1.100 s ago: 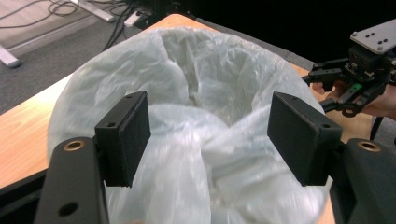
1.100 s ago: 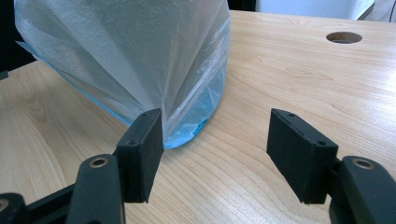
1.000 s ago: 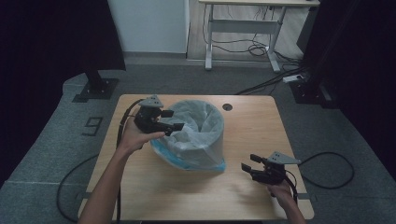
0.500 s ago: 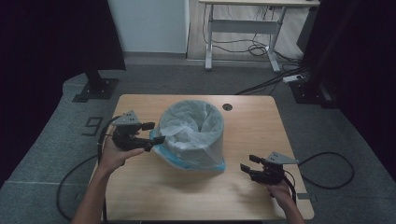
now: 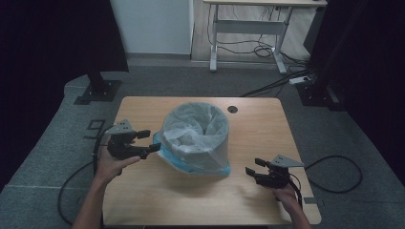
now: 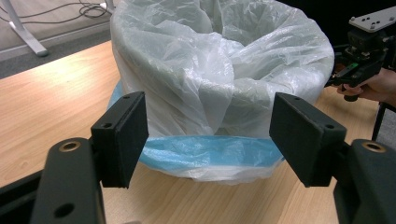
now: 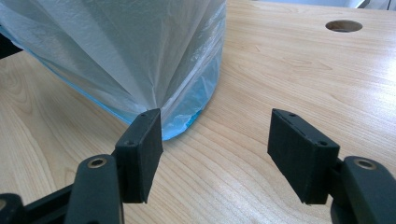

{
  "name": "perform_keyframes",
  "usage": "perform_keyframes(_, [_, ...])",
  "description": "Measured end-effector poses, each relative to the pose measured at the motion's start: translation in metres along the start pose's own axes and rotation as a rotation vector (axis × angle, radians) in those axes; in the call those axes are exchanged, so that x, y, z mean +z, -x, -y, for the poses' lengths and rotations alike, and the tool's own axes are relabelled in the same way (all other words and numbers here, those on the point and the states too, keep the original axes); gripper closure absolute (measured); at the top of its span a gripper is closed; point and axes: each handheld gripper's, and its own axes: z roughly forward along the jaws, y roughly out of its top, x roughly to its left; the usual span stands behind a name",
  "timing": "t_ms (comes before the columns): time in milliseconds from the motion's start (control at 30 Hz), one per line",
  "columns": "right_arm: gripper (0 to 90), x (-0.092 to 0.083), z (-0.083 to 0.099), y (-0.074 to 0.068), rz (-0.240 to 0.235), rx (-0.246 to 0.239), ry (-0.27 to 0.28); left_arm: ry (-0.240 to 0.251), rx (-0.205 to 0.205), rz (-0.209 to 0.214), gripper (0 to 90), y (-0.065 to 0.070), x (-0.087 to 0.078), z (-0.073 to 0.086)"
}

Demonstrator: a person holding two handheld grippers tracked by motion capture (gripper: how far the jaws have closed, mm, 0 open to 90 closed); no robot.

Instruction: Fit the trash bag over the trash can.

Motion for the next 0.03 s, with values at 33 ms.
perform_keyframes(33, [34.0,0.0005,-0.0002,-0.0001,0.005,-0.001,-0.003,-0.001,-0.001,-0.002,28.0,0.0,0.0,0.0007])
